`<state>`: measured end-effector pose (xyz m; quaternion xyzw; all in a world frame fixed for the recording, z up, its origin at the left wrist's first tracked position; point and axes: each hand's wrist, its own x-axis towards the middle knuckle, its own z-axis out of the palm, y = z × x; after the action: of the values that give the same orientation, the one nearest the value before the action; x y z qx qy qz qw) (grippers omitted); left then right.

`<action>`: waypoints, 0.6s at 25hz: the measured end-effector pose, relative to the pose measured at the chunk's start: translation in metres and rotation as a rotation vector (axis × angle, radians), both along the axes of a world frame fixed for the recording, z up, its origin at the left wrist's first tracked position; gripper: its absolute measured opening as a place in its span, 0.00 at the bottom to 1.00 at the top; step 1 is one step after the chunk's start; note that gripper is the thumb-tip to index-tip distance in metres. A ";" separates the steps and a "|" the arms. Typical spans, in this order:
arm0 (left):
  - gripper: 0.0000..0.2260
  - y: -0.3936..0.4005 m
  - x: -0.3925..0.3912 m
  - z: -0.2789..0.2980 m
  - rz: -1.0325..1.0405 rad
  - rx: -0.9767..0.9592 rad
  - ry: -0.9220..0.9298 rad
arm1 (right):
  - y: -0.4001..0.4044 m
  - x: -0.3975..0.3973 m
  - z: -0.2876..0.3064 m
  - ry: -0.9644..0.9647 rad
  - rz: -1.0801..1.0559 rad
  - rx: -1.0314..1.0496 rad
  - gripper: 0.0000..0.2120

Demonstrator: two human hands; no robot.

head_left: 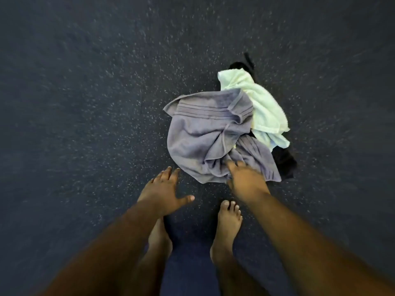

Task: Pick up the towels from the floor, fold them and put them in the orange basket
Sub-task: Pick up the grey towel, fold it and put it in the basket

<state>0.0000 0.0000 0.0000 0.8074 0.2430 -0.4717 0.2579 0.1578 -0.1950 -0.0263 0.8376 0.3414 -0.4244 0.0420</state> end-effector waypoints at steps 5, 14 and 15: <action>0.48 0.016 -0.006 -0.081 -0.090 -0.017 0.010 | 0.029 0.020 -0.079 -0.219 0.176 -0.128 0.31; 0.47 0.025 -0.025 -0.055 0.000 -0.017 -0.017 | 0.038 0.019 -0.048 -0.247 0.159 -0.128 0.11; 0.47 0.025 -0.026 -0.037 0.009 -0.026 -0.017 | 0.036 0.012 -0.030 -0.226 0.078 -0.090 0.08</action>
<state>-0.0261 0.0248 -0.0374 0.8068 0.2384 -0.4668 0.2728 0.1699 -0.1592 -0.0563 0.8634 0.3473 -0.3404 0.1342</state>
